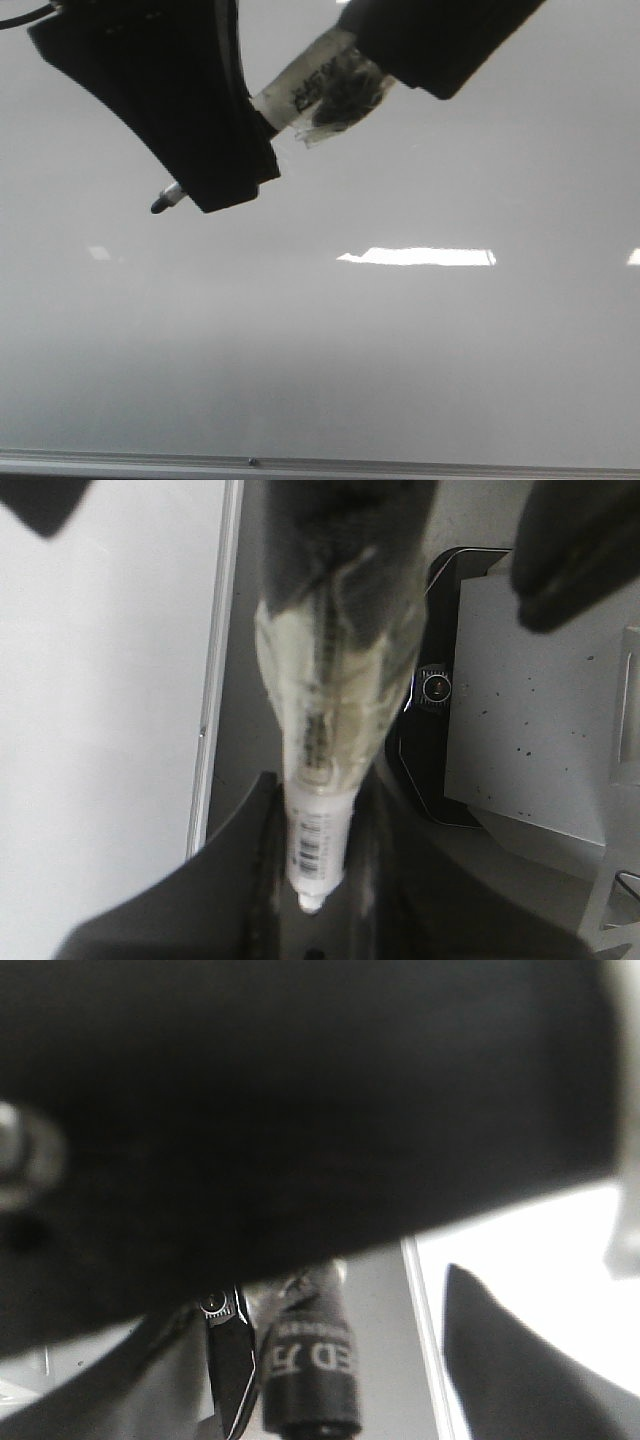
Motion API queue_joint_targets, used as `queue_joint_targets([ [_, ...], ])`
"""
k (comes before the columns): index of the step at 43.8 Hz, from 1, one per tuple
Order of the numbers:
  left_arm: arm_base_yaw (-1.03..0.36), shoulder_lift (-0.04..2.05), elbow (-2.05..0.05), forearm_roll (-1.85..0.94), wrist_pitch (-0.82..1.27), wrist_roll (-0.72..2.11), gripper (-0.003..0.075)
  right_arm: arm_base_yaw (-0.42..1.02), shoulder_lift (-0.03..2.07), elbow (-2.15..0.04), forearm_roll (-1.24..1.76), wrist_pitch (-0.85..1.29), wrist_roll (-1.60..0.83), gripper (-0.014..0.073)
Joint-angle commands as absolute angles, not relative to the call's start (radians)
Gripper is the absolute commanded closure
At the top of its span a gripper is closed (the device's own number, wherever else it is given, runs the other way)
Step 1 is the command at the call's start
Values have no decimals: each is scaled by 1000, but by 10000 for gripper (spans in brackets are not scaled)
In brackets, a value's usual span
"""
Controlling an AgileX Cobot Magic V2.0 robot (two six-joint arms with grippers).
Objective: Write number 4 on whiteboard
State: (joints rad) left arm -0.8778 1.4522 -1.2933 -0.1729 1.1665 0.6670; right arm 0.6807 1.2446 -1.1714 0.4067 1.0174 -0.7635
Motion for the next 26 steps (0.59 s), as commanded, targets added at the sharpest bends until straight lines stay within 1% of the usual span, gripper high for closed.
queue_joint_targets([
  [1,-885,1422,-1325,-186,1147,670,741,682,1223,-1205,447,979,-784,219],
  [3,-885,1422,-1325,-184,1147,670,741,682,1223,-1205,448,979,-784,265],
  [10,-885,1422,-1325,-184,1147,670,741,682,1223,-1205,449,982,-784,373],
  [15,-885,1422,-1325,-184,1147,670,741,682,1223,-1205,450,984,-784,479],
  [20,-885,1422,-1325,-184,1147,670,736,682,1223,-1205,450,992,-784,563],
  [22,-885,1422,-1325,-184,1147,670,717,682,1223,-1205,450,997,-784,584],
  [26,-885,1422,-1325,-184,1143,666,594,682,1223,-1204,450,1007,-784,613],
])
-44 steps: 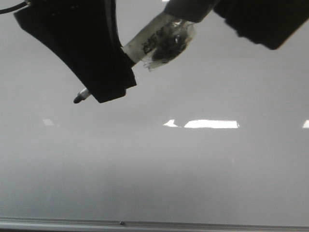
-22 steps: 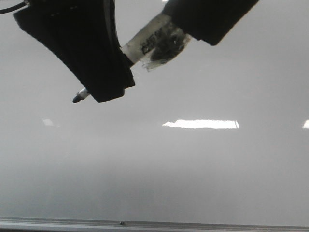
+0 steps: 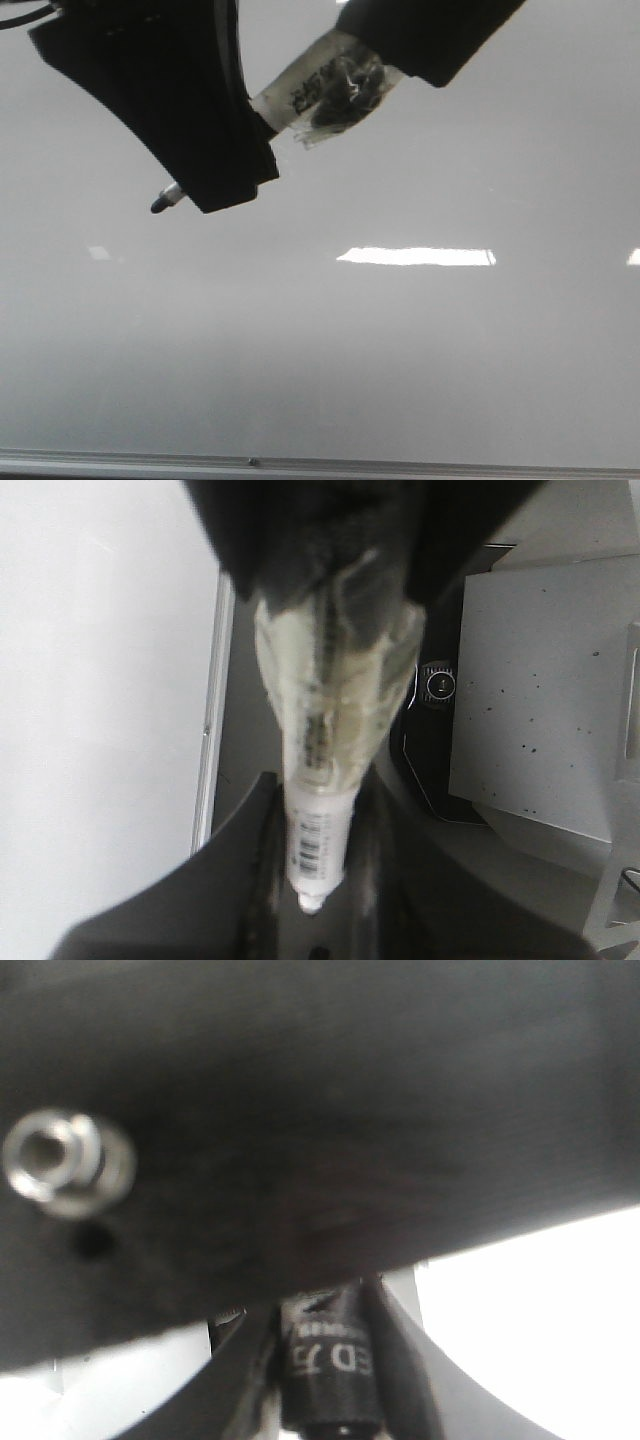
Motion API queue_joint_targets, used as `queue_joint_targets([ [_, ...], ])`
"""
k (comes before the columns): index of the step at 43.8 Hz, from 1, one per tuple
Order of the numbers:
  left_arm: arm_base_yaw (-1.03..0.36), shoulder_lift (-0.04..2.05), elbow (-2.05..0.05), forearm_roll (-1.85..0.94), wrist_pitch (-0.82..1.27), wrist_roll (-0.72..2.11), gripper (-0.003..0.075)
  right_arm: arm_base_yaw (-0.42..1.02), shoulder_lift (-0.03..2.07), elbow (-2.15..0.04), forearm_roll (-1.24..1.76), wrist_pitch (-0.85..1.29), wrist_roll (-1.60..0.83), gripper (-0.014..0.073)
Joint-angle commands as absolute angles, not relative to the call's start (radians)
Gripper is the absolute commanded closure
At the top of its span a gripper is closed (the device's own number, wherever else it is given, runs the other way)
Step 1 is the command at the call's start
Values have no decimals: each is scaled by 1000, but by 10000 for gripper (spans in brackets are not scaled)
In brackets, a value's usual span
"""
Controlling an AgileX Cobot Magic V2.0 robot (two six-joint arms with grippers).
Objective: Write number 4 on whiteboard
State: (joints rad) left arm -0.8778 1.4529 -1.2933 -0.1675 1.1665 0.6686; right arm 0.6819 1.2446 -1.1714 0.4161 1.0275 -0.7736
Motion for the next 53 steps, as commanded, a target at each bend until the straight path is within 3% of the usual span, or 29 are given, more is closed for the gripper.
queue_joint_targets([
  [1,-885,1422,-1325,-184,1143,666,544,682,1223,-1204,450,1009,-783,614],
  [5,-883,1410,-1325,-171,1131,647,393,682,1223,-1204,449,1013,-777,614],
  [9,-881,1381,-1325,-106,1122,571,315,678,1222,-1204,429,1026,-751,614],
  [23,-742,1200,-1258,-101,1115,455,310,575,1156,-1204,255,1164,-513,614],
  [29,-653,1101,-1189,-101,1073,376,310,524,1079,-1197,189,1149,-287,614],
  [40,-466,954,-1115,-101,1019,253,310,452,849,-981,169,813,-23,614],
  [53,-431,922,-1103,-99,993,253,310,447,714,-682,177,431,0,661],
])
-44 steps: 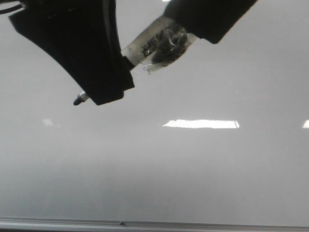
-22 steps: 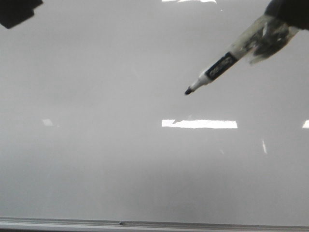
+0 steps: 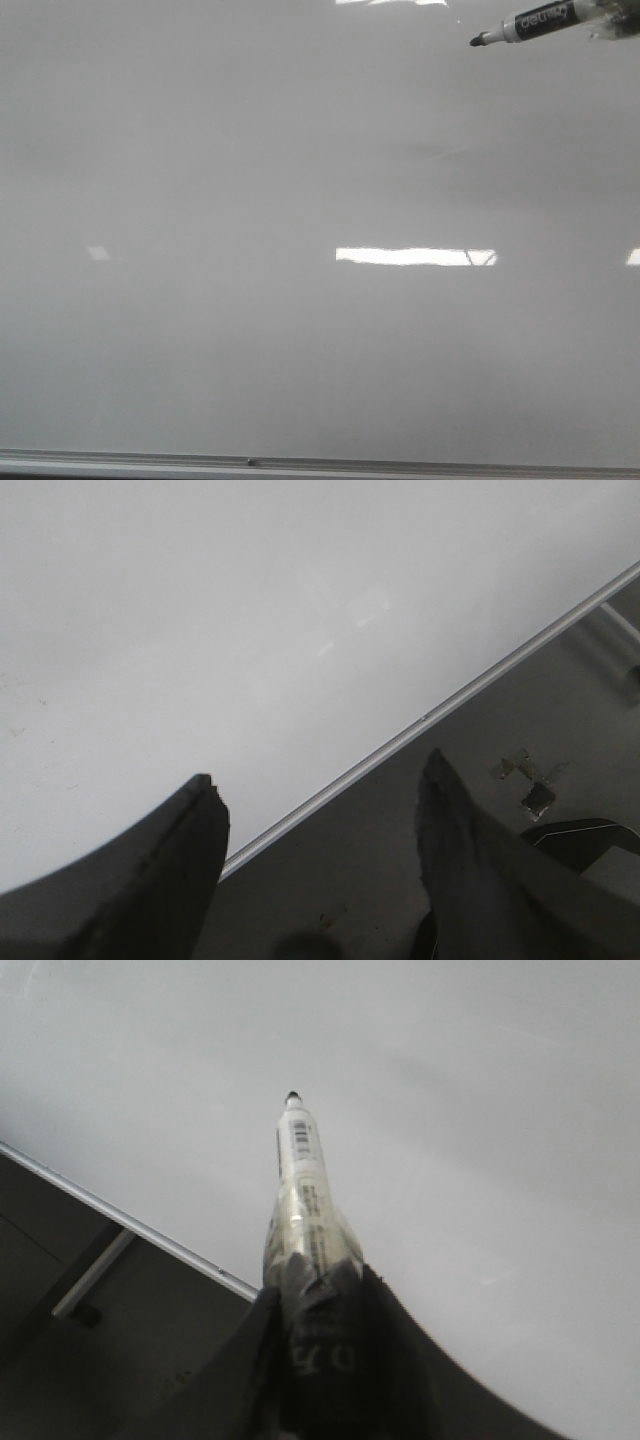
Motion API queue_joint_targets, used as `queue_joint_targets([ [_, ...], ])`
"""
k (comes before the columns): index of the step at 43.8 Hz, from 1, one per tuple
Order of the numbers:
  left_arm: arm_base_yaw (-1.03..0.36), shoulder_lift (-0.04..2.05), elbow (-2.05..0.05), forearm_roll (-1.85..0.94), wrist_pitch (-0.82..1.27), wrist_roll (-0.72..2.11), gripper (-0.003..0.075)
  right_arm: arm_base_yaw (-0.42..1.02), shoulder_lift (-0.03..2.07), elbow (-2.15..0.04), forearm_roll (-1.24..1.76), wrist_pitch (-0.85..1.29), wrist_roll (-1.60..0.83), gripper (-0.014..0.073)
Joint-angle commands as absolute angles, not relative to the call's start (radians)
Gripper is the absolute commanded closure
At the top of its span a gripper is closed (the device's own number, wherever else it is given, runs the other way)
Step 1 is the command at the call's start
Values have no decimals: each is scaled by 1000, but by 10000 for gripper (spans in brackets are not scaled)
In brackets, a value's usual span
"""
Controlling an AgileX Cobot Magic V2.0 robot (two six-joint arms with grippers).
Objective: Write number 4 on whiteboard
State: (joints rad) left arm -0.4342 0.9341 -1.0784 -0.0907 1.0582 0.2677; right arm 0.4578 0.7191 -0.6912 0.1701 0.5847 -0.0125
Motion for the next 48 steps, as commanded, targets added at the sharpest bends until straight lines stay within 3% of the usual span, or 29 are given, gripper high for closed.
queue_joint_targets([
  [1,-431,922,-1103,-99,993,253,310,445,719,-678,177,419,0,660],
  [15,-431,922,-1103,-99,984,253,310,326,898,-739,169,299,0,660],
  [31,-431,922,-1103,-99,967,253,311,328,1114,-895,169,256,0,662],
  [48,-431,922,-1103,-99,967,253,310,328,1190,-923,166,180,0,662],
])
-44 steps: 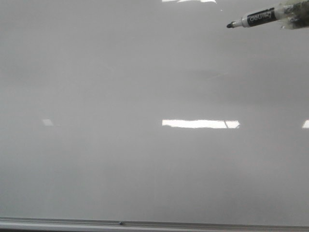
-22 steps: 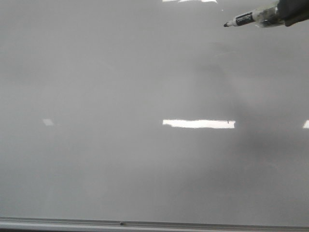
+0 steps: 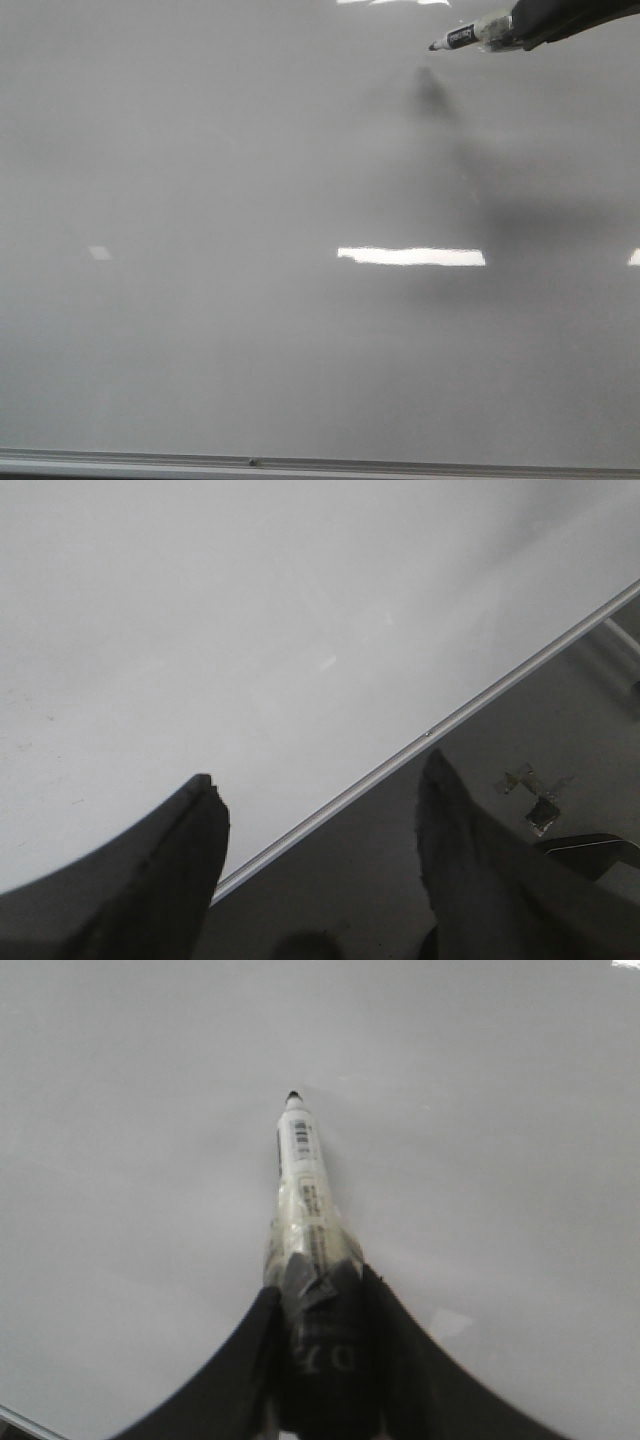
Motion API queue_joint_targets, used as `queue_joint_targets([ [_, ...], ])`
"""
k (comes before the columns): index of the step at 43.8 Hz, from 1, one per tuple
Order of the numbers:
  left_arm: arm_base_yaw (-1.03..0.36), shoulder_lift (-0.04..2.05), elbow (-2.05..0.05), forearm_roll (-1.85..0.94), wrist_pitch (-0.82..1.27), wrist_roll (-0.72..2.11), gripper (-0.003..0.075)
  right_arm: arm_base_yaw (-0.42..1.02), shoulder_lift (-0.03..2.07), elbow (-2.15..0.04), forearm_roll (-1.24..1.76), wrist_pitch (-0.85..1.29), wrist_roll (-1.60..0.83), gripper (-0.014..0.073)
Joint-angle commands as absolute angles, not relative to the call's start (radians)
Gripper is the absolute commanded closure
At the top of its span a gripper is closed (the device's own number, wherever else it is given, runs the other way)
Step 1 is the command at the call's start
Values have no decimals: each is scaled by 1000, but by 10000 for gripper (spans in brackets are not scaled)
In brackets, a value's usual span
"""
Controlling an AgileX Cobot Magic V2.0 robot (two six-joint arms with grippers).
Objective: Write number 4 on whiteboard
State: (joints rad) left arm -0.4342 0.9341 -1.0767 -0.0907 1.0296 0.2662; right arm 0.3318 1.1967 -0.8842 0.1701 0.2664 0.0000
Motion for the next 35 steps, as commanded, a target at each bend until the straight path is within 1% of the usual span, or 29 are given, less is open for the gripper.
queue_joint_targets([
  [1,-431,922,-1103,-99,967,253,311,328,1194,-923,163,179,0,662],
  [9,-431,922,-1103,-99,967,253,311,328,1234,-923,158,183,0,662],
  [13,-431,922,-1103,-99,967,253,310,333,1254,-923,158,219,0,662],
  [23,-431,922,-1103,-100,967,253,310,406,1307,-923,158,275,-63,662],
  [31,-431,922,-1103,-100,967,253,311,391,1309,-923,139,311,-63,662],
  [35,-431,922,-1103,-100,967,253,310,361,1307,-923,138,342,-62,662],
])
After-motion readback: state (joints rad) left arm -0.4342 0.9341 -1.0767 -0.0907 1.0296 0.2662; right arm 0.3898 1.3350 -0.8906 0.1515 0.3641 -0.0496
